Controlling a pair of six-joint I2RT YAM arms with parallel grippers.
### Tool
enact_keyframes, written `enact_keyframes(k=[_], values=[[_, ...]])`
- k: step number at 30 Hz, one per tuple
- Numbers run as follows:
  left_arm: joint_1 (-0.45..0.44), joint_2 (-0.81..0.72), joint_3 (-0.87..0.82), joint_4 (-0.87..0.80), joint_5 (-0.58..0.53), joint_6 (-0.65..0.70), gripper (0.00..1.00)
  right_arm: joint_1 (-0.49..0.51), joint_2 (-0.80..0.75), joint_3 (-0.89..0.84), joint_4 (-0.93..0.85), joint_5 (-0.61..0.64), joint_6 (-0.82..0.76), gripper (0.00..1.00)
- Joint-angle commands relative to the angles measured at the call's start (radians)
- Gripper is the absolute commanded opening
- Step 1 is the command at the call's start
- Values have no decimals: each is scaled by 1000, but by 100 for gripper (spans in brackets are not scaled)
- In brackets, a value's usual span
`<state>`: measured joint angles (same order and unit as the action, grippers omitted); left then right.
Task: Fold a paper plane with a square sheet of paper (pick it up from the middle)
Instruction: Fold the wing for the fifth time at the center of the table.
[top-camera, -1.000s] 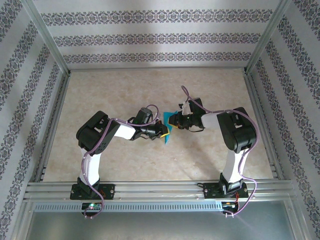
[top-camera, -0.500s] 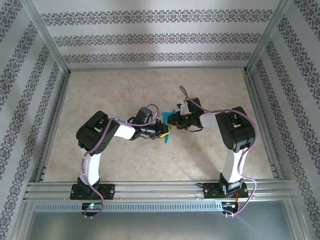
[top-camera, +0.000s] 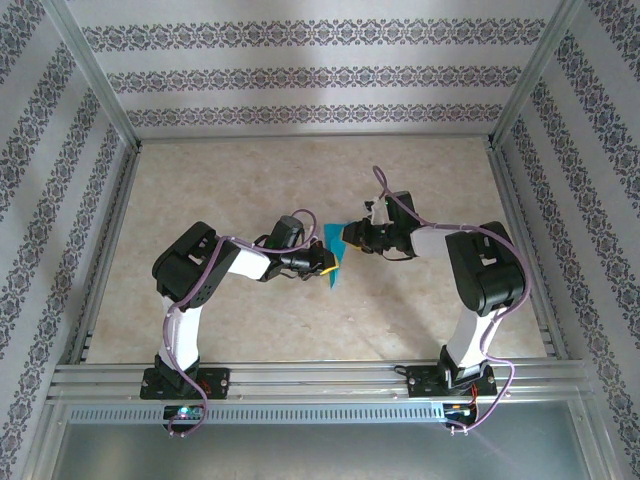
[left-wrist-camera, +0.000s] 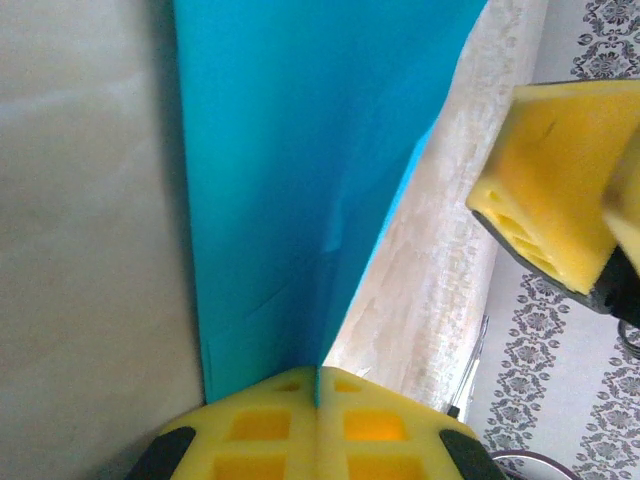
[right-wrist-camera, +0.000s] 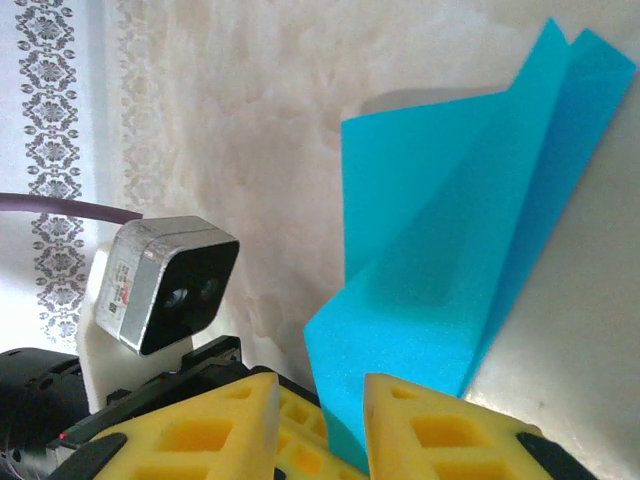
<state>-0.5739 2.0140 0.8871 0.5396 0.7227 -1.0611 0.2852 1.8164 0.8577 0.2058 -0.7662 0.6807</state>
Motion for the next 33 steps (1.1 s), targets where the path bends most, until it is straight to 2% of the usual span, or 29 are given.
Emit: enact_keyframes(k=[1, 19, 33], values=[[23, 35, -31, -14, -49, -17, 0, 13, 3, -23, -20, 5, -30, 29], [43, 67, -60, 129, 3, -152, 0, 51, 60, 34, -76, 28, -49, 28], [46, 68, -64, 109, -3, -148, 0, 74, 106, 87, -132, 50, -59, 29]])
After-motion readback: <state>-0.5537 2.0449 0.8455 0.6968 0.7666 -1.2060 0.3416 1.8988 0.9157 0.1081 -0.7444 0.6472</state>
